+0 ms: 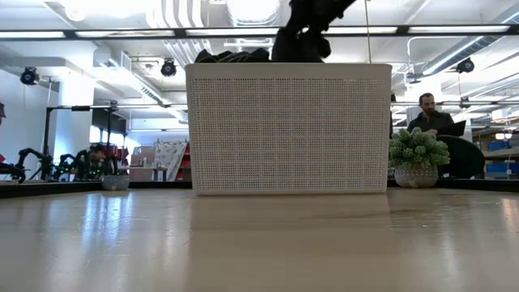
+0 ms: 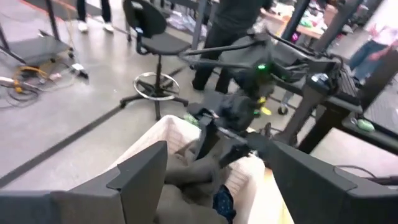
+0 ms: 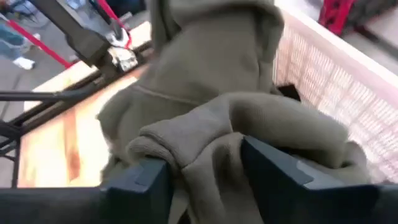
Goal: Sort clothes
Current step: Put the black jacket into the white bin
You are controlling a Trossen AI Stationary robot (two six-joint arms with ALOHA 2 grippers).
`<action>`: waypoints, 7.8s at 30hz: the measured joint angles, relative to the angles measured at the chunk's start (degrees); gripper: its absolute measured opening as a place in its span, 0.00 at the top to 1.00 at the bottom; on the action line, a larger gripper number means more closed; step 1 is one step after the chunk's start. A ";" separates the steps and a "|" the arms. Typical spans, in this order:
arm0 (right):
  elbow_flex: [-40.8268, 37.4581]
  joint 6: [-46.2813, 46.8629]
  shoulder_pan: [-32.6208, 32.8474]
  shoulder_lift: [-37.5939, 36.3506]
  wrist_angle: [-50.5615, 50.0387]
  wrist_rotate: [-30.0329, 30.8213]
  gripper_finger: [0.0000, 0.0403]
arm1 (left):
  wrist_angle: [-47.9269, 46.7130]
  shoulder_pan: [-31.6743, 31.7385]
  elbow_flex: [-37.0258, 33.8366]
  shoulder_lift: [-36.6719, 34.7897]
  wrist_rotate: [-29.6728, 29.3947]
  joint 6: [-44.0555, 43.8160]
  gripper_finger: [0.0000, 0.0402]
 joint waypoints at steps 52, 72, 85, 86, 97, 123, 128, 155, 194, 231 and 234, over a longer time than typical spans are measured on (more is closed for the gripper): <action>26.79 -3.62 2.19 2.47 -25.51 -3.53 0.16 | -0.31 -0.04 -0.07 -6.73 -3.72 -1.79 0.27; 26.30 -6.75 2.93 10.46 -10.37 -3.08 0.91 | -0.20 0.00 -0.07 -7.20 -3.72 -1.33 0.32; 26.25 -12.11 2.74 23.88 -15.00 -3.05 1.00 | -0.22 0.00 -0.07 -8.85 -3.73 -1.33 0.29; 26.25 -12.22 2.64 24.57 -15.85 -3.07 1.00 | -0.22 0.00 -0.07 -9.01 -3.74 -1.33 0.29; 26.25 -13.26 1.99 28.46 -18.99 -3.04 1.00 | -0.47 0.00 -0.07 -9.87 -3.90 -1.33 0.32; 25.95 -10.35 1.89 16.92 -4.38 3.15 1.00 | -1.41 0.00 -0.07 -9.81 -3.94 -0.87 0.30; 25.93 -9.17 3.46 22.61 -6.45 -0.13 1.00 | -1.40 0.00 -0.07 -9.70 -3.94 -0.89 0.28; 21.15 -7.21 2.38 26.58 -19.21 12.69 1.00 | -2.27 -0.02 -0.07 -10.07 -3.98 -0.80 0.27; 17.73 -1.07 0.42 33.35 -14.07 8.13 1.00 | -4.44 -0.01 -0.07 -10.86 -3.92 -0.22 0.31; -6.79 -7.77 -0.15 15.25 -9.53 4.79 1.00 | -5.87 -0.02 -0.06 -11.15 -3.64 -1.00 0.40; -12.59 -4.02 -0.16 15.06 -2.23 4.66 1.00 | -6.23 -0.02 -0.07 -11.23 -3.64 -1.11 0.42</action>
